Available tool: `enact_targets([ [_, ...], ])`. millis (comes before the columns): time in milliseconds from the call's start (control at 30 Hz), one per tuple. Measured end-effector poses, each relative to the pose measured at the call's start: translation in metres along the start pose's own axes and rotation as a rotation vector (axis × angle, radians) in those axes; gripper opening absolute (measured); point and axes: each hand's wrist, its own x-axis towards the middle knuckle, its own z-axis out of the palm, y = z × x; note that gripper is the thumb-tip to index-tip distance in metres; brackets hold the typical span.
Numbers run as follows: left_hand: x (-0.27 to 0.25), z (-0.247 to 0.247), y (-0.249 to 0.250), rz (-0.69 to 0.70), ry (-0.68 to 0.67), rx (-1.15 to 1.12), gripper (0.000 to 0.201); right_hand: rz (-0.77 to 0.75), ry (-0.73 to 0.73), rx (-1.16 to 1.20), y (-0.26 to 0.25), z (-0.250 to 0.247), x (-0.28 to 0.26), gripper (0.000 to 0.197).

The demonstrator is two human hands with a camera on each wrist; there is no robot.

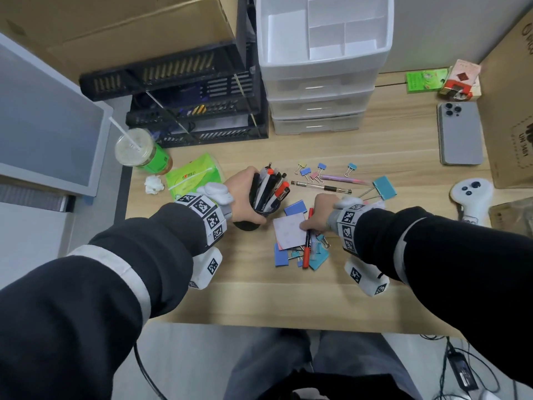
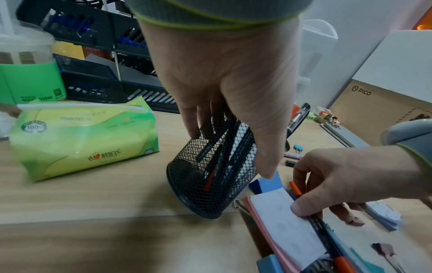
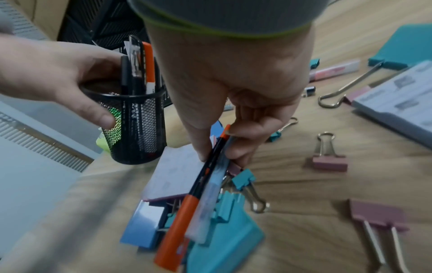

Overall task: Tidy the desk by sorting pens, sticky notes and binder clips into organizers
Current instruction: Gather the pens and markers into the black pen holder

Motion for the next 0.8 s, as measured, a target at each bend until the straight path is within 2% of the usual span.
enact_targets([
  [200, -0.001, 0.0, -0.008, 0.006, -0.031, 0.024, 0.084, 0.026, -0.023, 0.045, -0.003, 0.001, 0.003, 0.024],
  [300, 0.0, -0.001, -0.006, 0.015, -0.036, 0.027, 0.085, -0.032, -0.061, -0.044, 0.0, -0.003, 0.002, 0.013],
  [433, 0.006, -0.006, -0.002, 0.016, -0.028, 0.035, 0.086, -0.09, -0.035, -0.026, 0.013, -0.016, 0.004, 0.025],
  [533, 0.01, -0.009, 0.001, 0.022, -0.031, 0.033, 0.088, -0.166, 0.073, -0.047, 0.022, -0.034, 0.005, 0.016],
  [667, 0.015, -0.011, 0.004, 0.02, -0.031, 0.03, 0.087, -0.154, 0.207, -0.149, 0.03, -0.057, 0.011, 0.021],
  [733, 0.016, -0.01, 0.004, 0.019, -0.029, 0.029, 0.086, -0.174, 0.201, -0.191, 0.031, -0.062, 0.012, 0.016],
  [800, 0.017, -0.009, 0.002, 0.008, -0.033, 0.031, 0.085, -0.194, 0.146, -0.27, 0.027, -0.061, 0.015, 0.025],
])
